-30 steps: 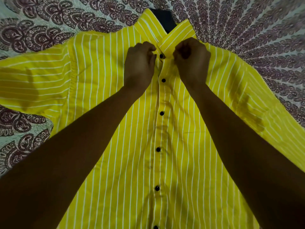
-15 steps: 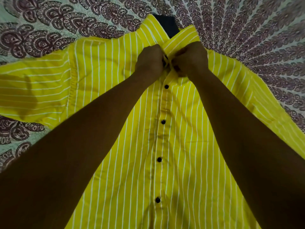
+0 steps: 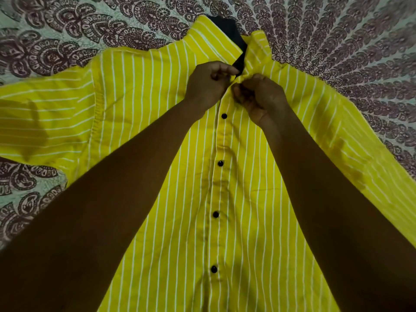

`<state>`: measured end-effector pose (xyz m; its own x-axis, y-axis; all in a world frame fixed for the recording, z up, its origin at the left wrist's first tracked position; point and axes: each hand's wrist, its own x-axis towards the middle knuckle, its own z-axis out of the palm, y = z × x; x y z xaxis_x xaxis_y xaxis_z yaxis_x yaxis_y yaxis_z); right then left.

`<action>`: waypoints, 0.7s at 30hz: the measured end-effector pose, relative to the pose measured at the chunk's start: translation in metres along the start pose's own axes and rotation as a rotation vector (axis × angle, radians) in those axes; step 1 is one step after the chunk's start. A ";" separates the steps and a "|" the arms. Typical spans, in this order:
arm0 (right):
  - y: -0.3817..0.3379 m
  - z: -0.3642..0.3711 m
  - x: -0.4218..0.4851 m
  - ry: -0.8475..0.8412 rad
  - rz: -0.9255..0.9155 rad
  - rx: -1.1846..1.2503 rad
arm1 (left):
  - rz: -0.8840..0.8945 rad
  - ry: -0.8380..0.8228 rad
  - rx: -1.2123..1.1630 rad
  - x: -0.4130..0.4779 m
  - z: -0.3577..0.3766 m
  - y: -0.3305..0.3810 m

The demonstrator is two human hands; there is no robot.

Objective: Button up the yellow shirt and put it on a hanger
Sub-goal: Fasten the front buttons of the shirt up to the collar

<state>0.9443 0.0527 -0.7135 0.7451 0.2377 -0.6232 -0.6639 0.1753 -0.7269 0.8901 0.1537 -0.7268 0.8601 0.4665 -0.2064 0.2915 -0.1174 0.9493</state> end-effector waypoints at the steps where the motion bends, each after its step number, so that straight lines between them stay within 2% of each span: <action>1: 0.000 0.000 -0.002 0.008 -0.005 -0.017 | 0.002 0.003 0.015 0.000 0.001 0.000; 6: 0.002 0.002 -0.002 0.037 -0.038 -0.099 | -0.012 0.037 0.005 0.001 0.004 -0.003; 15: -0.002 -0.003 0.003 0.014 0.072 -0.047 | -0.028 0.050 -0.032 0.003 0.002 -0.004; 21: 0.000 -0.001 0.010 -0.008 0.007 -0.041 | -0.085 0.077 -0.140 0.008 -0.002 -0.009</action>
<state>0.9516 0.0542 -0.7201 0.7398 0.2465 -0.6260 -0.6658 0.1342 -0.7340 0.8933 0.1601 -0.7368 0.7987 0.5361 -0.2731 0.2958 0.0455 0.9542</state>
